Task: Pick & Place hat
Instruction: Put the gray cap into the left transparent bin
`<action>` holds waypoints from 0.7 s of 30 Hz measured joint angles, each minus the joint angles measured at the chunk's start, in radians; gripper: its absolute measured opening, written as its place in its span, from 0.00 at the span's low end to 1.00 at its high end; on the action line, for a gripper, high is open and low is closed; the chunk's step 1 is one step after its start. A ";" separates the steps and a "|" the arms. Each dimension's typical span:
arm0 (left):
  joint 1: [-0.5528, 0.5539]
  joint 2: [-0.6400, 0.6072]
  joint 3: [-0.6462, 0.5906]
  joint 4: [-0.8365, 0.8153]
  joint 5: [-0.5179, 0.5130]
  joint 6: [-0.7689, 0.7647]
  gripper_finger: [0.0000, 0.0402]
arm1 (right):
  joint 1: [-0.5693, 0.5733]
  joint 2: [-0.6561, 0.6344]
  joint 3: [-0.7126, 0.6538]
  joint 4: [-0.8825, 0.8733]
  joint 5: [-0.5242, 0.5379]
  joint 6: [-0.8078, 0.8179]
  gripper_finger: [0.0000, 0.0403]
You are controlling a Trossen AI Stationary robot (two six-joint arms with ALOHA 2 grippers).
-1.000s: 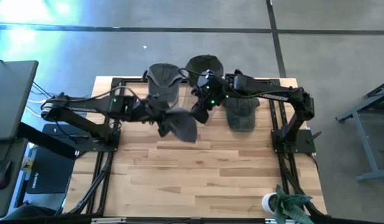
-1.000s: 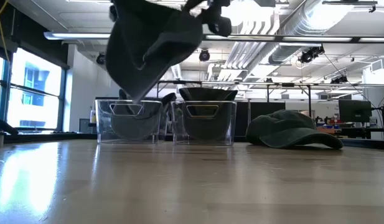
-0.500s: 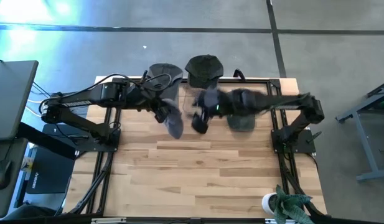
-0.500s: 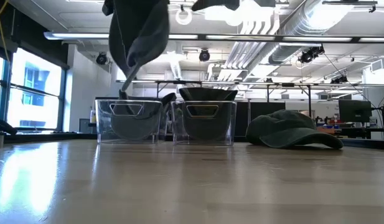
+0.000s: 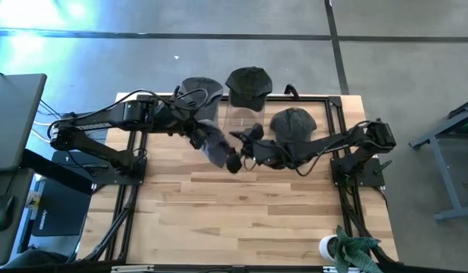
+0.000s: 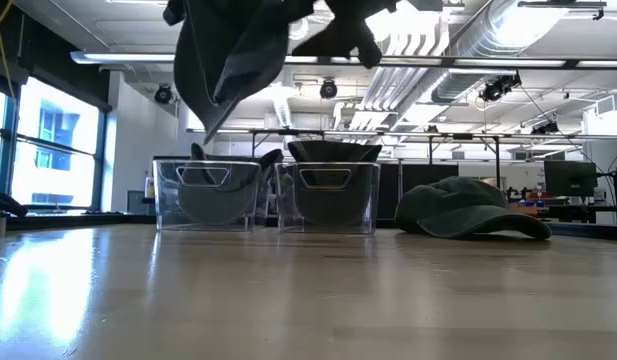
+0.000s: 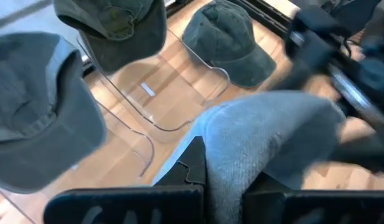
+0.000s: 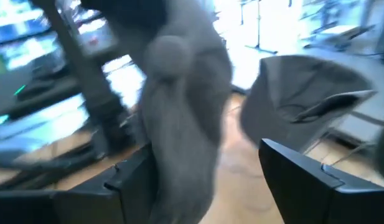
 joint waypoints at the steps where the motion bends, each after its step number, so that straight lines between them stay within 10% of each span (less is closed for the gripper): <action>1: 0.000 0.000 0.000 0.000 0.006 -0.011 0.00 | -0.007 0.000 -0.013 0.024 0.015 0.000 0.64; 12: 0.000 0.000 0.172 -0.188 0.145 -0.094 0.00 | -0.044 -0.107 0.066 -0.361 0.128 0.085 0.29; 21: 0.000 -0.001 0.214 -0.194 0.014 -0.107 0.00 | -0.100 -0.206 0.109 -0.340 -0.113 -0.089 0.17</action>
